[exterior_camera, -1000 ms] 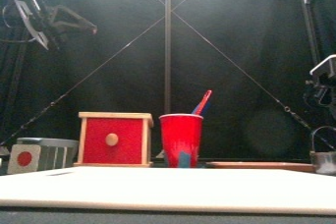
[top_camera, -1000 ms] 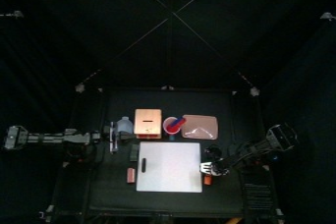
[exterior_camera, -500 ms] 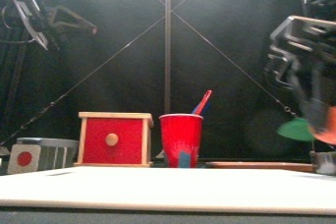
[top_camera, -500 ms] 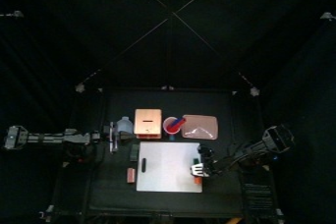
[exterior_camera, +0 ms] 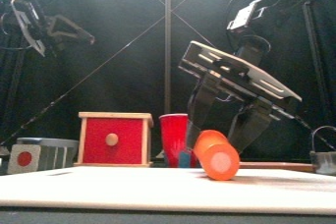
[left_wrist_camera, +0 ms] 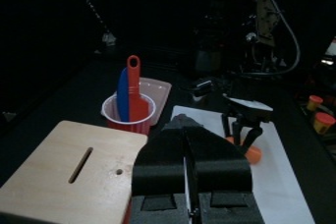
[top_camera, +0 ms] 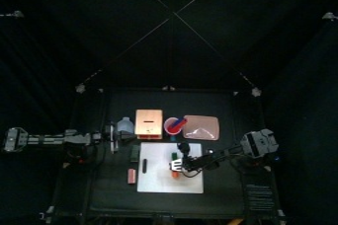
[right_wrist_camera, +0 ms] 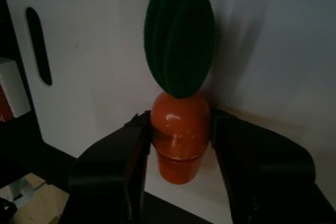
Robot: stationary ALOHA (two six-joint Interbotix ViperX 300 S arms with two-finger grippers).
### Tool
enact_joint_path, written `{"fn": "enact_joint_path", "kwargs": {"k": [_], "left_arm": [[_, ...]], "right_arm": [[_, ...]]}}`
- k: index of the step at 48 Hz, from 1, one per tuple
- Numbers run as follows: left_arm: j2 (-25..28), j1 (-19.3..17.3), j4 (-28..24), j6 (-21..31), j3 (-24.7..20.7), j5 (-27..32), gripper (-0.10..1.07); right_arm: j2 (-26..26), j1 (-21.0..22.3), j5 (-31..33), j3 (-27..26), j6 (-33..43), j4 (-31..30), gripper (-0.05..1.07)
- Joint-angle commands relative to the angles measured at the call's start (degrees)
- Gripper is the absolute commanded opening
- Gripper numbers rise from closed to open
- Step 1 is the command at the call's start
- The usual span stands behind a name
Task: Put carrot onto cutting board
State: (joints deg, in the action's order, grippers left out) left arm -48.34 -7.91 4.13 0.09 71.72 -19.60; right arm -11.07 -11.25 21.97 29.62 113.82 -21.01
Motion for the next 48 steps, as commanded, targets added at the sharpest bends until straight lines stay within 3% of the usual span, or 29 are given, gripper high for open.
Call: {"fn": "enact_joint_path", "kwargs": {"k": [1, 11, 20, 32, 38, 48], "left_arm": [[0.18, -0.09, 0.18, -0.09, -0.62, 0.00, -0.03], [0.18, 0.18, 0.44, 0.09, 0.00, -0.18, -0.03], [0.18, 0.44, 0.62, 0.09, 0.00, 0.00, -0.03], [0.18, 1.23, 0.53, 0.00, -1.23, -0.53, -0.03], [0.18, 1.32, 0.44, -0.26, -1.58, -0.70, -0.03], [0.18, 1.23, -0.44, -0.35, -2.72, -1.41, -0.03]], "right_arm": [[0.88, 0.26, 0.09, -1.14, -0.18, -0.26, 0.93], [1.14, 0.44, 0.26, -1.76, -0.18, -1.49, 0.98], [5.71, 1.32, 1.41, -0.70, -0.18, -5.01, 0.98], [17.75, 3.34, 6.50, 7.03, -0.26, -12.39, 0.98], [23.20, 4.39, 5.98, 11.25, -1.67, -17.75, 0.98], [36.04, 6.42, -0.44, 20.39, -6.68, -30.32, 0.98]]}}
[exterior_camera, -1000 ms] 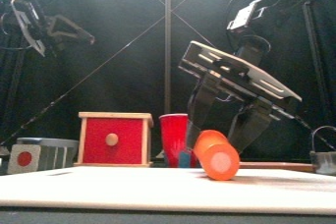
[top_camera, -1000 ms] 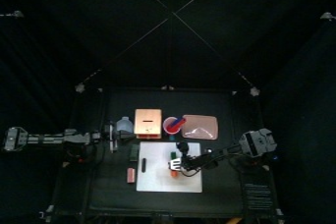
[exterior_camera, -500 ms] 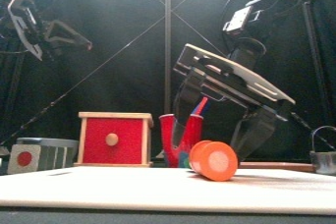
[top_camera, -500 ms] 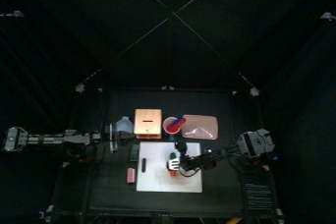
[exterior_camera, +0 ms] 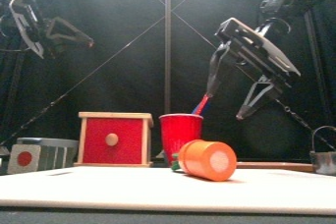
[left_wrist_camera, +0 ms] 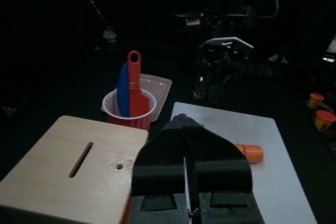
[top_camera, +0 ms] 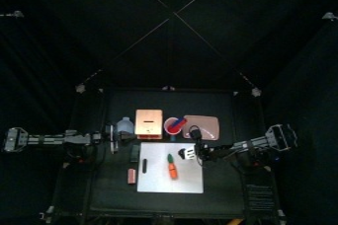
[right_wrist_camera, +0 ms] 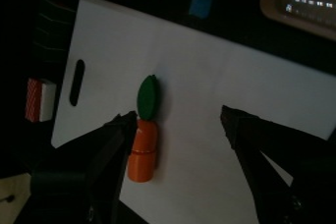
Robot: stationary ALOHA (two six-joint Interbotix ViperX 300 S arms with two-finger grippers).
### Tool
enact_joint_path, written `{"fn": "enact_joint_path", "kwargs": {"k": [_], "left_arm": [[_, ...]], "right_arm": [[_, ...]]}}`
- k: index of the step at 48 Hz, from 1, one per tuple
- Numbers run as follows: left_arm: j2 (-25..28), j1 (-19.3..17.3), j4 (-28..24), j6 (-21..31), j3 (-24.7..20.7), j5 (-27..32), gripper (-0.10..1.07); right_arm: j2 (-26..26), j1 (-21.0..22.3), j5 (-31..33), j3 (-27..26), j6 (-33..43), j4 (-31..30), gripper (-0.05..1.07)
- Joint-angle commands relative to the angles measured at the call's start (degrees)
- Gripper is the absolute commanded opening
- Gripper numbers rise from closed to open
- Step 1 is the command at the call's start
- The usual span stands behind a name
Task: Put carrot onto cutting board
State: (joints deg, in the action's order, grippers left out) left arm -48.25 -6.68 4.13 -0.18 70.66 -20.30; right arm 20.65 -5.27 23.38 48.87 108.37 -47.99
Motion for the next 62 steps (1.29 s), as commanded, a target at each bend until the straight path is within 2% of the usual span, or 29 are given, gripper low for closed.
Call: {"fn": "enact_joint_path", "kwargs": {"k": [1, 7, 15, 30, 49, 62], "left_arm": [[0.09, 0.09, -0.62, 0.00, -1.67, -0.62, -0.03], [0.09, 0.09, -0.44, 0.26, -1.58, -0.26, -0.03], [0.09, 0.00, 2.20, 0.35, -1.49, 0.53, -0.03], [0.09, -1.14, 5.10, 0.26, -0.26, 1.85, -0.03], [0.09, -10.20, 4.48, -0.18, 0.09, 3.87, -0.03], [0.18, -10.81, 4.57, 0.00, 0.26, 3.78, -0.03]], "right_arm": [[5.80, 0.44, -2.46, 2.11, -2.20, -5.27, 0.98], [14.15, 0.79, -3.08, 6.59, -5.27, -12.48, 0.98], [20.92, 1.58, -1.76, 11.43, -5.98, -13.36, 0.98], [20.30, 1.67, -1.32, 14.15, -5.89, -13.27, 0.98], [20.30, 2.29, 0.35, 13.97, -5.98, -10.46, 0.98], [20.39, 2.37, 0.44, 13.54, -6.15, -11.34, 0.98]]}}
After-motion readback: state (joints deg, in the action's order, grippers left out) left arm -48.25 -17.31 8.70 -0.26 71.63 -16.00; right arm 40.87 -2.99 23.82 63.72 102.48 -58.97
